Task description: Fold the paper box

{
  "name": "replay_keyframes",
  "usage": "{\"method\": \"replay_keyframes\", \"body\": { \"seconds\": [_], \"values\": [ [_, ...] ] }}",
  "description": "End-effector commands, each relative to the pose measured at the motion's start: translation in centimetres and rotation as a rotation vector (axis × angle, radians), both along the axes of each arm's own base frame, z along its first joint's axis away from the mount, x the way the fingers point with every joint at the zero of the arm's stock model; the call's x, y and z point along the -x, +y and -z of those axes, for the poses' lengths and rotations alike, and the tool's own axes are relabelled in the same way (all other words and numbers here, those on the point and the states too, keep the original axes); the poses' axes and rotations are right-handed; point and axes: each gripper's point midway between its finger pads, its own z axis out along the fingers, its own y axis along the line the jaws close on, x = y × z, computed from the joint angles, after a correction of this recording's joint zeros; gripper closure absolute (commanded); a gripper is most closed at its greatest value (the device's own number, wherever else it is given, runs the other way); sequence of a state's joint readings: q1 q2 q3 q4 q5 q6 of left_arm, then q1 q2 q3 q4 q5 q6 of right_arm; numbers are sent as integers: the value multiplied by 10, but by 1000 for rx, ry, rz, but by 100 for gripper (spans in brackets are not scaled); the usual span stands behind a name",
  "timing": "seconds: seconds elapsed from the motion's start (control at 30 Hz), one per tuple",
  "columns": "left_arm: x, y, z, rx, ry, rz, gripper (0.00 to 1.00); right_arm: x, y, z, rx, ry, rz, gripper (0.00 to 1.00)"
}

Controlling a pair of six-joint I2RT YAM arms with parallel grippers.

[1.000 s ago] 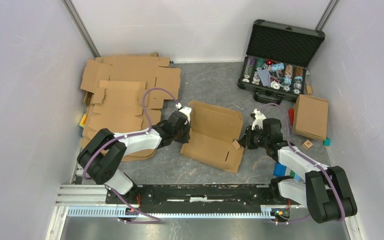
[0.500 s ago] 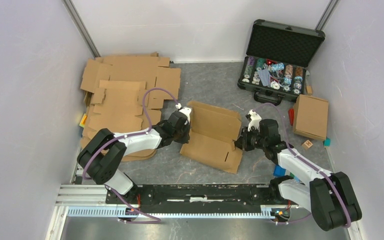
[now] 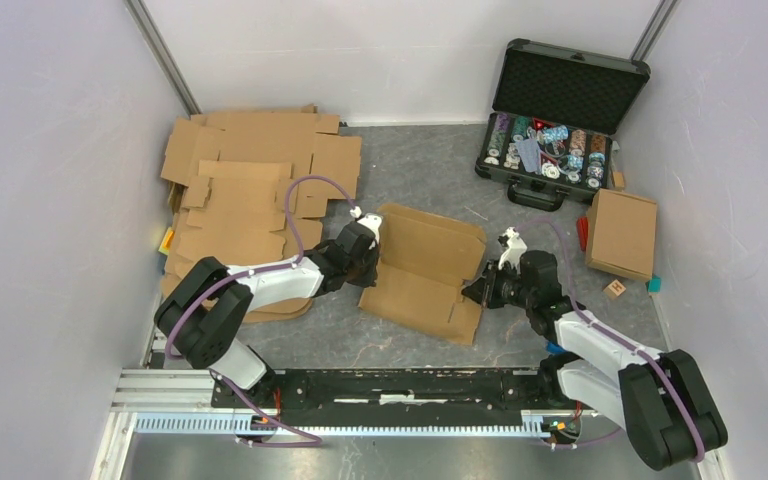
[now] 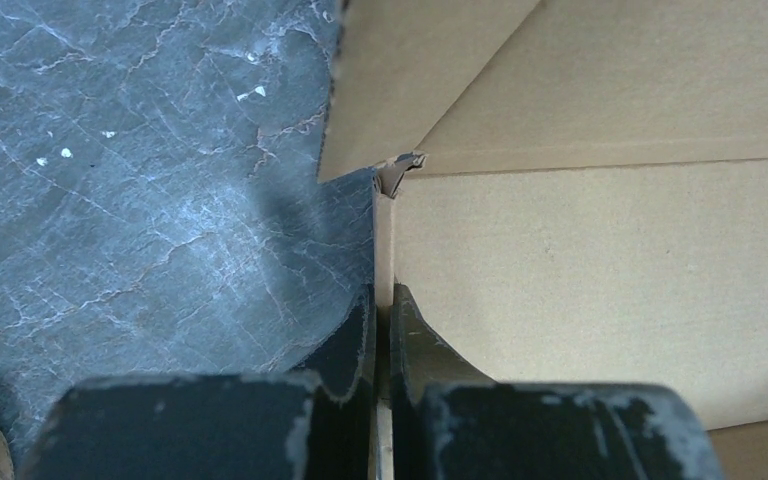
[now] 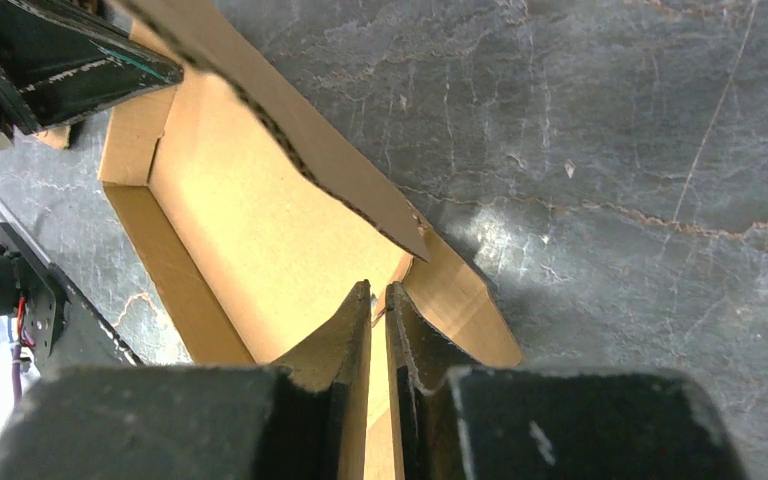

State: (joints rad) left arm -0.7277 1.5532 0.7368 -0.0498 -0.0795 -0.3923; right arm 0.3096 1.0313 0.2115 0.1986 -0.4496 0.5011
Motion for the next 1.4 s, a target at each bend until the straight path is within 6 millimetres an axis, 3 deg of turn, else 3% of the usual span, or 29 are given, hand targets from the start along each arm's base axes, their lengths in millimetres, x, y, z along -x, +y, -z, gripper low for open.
{"method": "replay_keyframes", "body": {
  "seconds": [0.0,0.13,0.23,0.6,0.93,1.2,1.3,1.37],
  "values": [
    [-15,-5,-16,17,-54,-16,98,-12,4,-13,-11,-57,6,84],
    [-16,-3,-16,17,-57,-29,98,-11,-2,-15,21,-80,10,80],
    [-16,-1,-16,12,-58,-42,98,-6,-4,-14,42,-77,-5,70],
    [-20,8,-14,8,-43,-87,95,37,-4,-3,86,-38,-93,43],
    [-18,7,-22,36,-60,-72,61,51,8,-15,59,-36,-162,46],
    [-16,10,-30,52,-81,-70,56,71,14,-8,32,17,-181,52],
    [-13,12,-38,66,-98,-67,52,70,16,-17,22,-14,-188,52],
    [-13,15,-50,89,-134,-74,43,64,19,-31,1,-67,-184,50]
  ]
}}
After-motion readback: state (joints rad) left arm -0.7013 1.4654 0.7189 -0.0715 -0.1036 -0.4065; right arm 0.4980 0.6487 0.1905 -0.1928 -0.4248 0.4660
